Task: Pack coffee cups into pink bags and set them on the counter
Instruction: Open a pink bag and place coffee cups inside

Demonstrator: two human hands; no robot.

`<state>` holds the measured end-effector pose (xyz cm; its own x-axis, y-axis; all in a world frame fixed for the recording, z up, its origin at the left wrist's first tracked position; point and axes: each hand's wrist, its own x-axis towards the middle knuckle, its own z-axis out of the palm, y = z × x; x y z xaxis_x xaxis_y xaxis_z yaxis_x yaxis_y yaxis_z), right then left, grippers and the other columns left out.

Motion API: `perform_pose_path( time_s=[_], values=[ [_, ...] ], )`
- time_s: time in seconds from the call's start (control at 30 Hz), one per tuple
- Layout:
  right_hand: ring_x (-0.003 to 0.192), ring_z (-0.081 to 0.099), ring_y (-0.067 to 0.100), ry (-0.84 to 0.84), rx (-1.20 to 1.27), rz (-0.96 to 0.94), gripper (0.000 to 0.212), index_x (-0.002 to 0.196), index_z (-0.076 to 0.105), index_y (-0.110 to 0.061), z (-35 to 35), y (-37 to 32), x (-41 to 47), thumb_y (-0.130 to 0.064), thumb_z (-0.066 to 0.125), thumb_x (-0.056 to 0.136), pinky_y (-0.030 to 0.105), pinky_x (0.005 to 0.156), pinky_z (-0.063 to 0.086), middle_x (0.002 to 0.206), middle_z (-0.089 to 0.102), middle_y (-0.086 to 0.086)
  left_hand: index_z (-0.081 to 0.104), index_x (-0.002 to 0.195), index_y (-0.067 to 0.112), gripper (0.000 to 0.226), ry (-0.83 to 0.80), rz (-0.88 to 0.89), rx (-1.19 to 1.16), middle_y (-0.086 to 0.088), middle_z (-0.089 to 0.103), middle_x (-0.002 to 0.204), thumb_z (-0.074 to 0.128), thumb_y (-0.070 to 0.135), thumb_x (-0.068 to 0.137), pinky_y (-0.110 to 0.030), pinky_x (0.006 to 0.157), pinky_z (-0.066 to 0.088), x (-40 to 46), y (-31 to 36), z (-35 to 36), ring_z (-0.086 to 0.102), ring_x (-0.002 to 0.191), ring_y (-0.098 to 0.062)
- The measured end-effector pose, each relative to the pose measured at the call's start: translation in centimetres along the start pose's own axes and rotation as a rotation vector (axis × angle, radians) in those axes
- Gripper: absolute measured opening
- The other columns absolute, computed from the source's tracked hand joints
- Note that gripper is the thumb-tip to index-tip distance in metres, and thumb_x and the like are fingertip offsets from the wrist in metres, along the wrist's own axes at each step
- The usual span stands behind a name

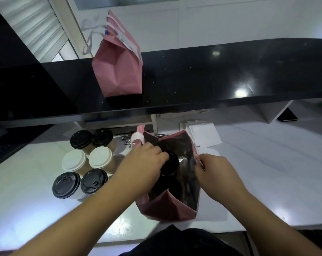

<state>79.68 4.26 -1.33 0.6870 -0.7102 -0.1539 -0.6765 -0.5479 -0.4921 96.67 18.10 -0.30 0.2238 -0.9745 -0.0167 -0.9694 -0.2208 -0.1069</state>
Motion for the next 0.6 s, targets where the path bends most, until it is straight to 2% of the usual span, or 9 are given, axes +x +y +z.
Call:
perform_pose_path(
  time_s=[0.07,0.13,0.2,0.23,0.33,0.43,0.5,0.57,0.6],
  values=[
    [0.049,0.045,0.016,0.026,0.017,0.005,0.041,0.062,0.045,-0.014,-0.1,0.0,-0.1,-0.026,0.047,0.101,0.028,0.044,0.028,0.057,0.052,0.002,0.068,0.116,0.026,0.042,0.191,-0.169,-0.030,0.002,0.061,0.116,0.079,0.025,0.075,-0.041,0.094,0.039,-1.4,-0.4,-0.4,0.054,0.112,-0.026],
    [0.055,0.057,0.018,0.030,0.072,0.030,0.040,0.067,0.051,-0.011,-0.2,0.1,-0.3,-0.031,0.045,0.101,0.037,0.049,0.045,0.060,0.060,0.003,0.059,0.123,0.023,0.056,0.268,-0.382,-0.135,-0.004,0.053,0.123,0.082,0.029,0.072,-0.046,0.091,0.044,-2.7,-0.6,-0.3,0.050,0.115,-0.031],
    [0.062,0.067,0.020,-0.005,0.117,0.058,0.037,0.074,0.056,-0.015,-0.4,0.1,-0.7,-0.036,0.044,0.102,0.042,0.061,0.055,0.065,0.066,0.002,0.044,0.129,0.024,0.063,0.208,-0.527,-0.297,-0.002,0.045,0.125,0.078,0.038,0.077,-0.043,0.077,0.050,-3.6,-1.1,0.0,0.053,0.109,-0.032],
    [0.063,0.069,0.019,-0.025,0.120,0.062,0.035,0.076,0.057,-0.017,-0.5,0.1,-0.9,-0.037,0.045,0.101,0.043,0.062,0.057,0.065,0.068,0.001,0.038,0.128,0.026,0.062,0.154,-0.590,-0.409,0.003,0.044,0.122,0.074,0.043,0.081,-0.039,0.071,0.047,-3.8,-1.4,0.1,0.056,0.101,-0.029],
    [0.060,0.066,0.016,-0.042,0.085,0.070,0.031,0.076,0.061,-0.020,-0.7,0.3,-1.0,-0.038,0.049,0.098,0.042,0.061,0.058,0.062,0.070,-0.003,0.031,0.112,0.035,0.046,0.020,-0.655,-0.517,0.009,0.059,0.103,0.064,0.055,0.087,-0.028,0.052,0.038,-3.8,-2.2,0.3,0.056,0.071,-0.015],
    [0.057,0.065,0.015,-0.017,0.052,0.078,0.036,0.075,0.061,-0.020,-0.7,0.5,-0.9,-0.042,0.046,0.100,0.043,0.061,0.059,0.060,0.069,-0.003,0.044,0.102,0.033,0.046,-0.091,-0.617,-0.613,0.011,0.062,0.090,0.050,0.076,0.086,-0.025,0.055,0.041,-3.6,-2.6,0.3,0.059,0.074,-0.010],
    [0.059,0.066,0.016,-0.004,0.033,0.086,0.038,0.078,0.063,-0.019,-0.6,0.9,-0.9,-0.043,0.045,0.101,0.044,0.063,0.060,0.063,0.068,-0.001,0.058,0.093,0.033,0.063,-0.131,-0.615,-0.788,0.010,0.066,0.083,0.038,0.091,0.079,-0.029,0.061,0.045,-3.4,-3.4,0.0,0.062,0.074,-0.004],
    [0.061,0.066,0.017,0.015,0.022,0.105,0.038,0.081,0.064,-0.017,-0.6,1.6,-0.9,-0.043,0.045,0.102,0.045,0.064,0.060,0.066,0.068,0.001,0.073,0.088,0.031,0.079,-0.164,-0.656,-0.997,0.017,0.074,0.083,0.030,0.096,0.076,-0.031,0.067,0.051,-3.1,-4.8,-0.6,0.070,0.073,-0.005],
    [0.060,0.066,0.018,0.030,0.017,0.110,0.040,0.081,0.064,-0.017,-0.7,1.9,-1.0,-0.045,0.044,0.102,0.046,0.063,0.060,0.066,0.068,0.001,0.077,0.084,0.029,0.080,-0.165,-0.699,-1.099,0.014,0.077,0.082,0.030,0.093,0.079,-0.032,0.067,0.054,-2.7,-5.7,-0.6,0.073,0.072,-0.008]
  ],
)
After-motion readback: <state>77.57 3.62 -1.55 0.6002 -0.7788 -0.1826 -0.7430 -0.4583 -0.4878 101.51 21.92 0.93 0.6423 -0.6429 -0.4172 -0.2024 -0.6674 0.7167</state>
